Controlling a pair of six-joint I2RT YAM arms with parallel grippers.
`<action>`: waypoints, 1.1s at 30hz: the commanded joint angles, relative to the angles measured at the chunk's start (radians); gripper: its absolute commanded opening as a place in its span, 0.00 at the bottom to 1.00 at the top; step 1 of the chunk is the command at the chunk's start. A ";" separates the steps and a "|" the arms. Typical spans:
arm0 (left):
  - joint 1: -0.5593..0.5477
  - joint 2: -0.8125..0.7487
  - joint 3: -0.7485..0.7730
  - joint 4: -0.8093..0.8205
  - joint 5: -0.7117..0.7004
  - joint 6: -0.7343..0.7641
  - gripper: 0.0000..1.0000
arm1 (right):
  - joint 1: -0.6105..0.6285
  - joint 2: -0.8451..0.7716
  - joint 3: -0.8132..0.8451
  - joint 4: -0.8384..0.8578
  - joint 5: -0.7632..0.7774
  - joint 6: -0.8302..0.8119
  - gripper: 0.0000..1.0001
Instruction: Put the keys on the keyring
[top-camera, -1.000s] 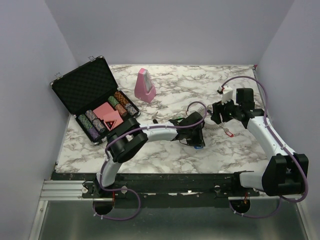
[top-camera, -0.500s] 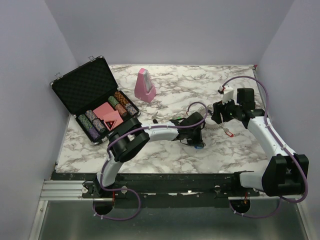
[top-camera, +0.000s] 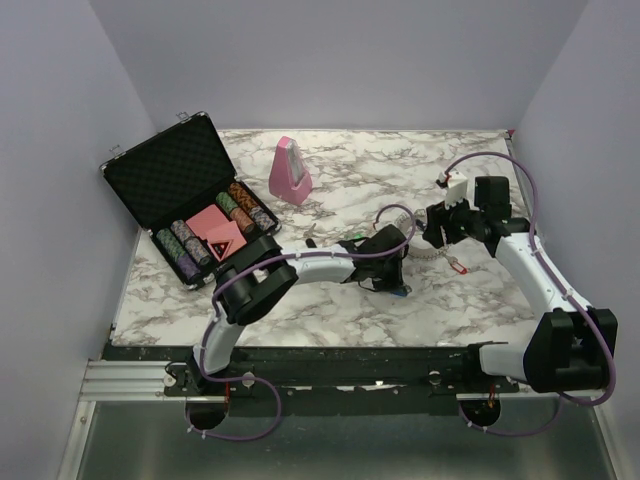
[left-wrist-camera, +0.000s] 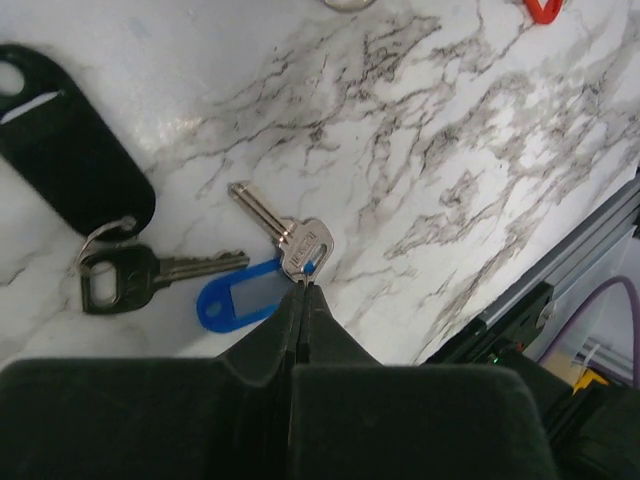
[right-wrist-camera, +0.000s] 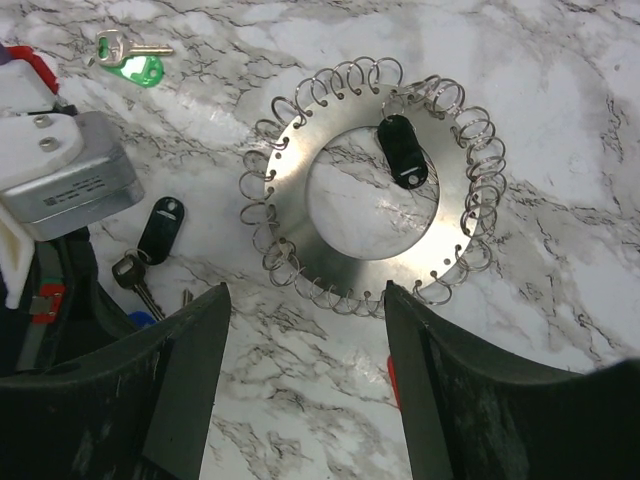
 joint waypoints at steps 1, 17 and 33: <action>0.000 -0.144 -0.099 0.101 -0.010 0.119 0.00 | -0.018 -0.025 0.003 -0.036 -0.071 -0.039 0.71; -0.014 -0.885 -0.681 0.261 0.081 1.096 0.00 | 0.012 0.025 0.103 -0.939 -0.809 -1.258 0.89; -0.017 -1.031 -1.041 1.075 0.118 0.881 0.00 | 0.316 0.130 0.253 -0.734 -0.935 -0.894 0.51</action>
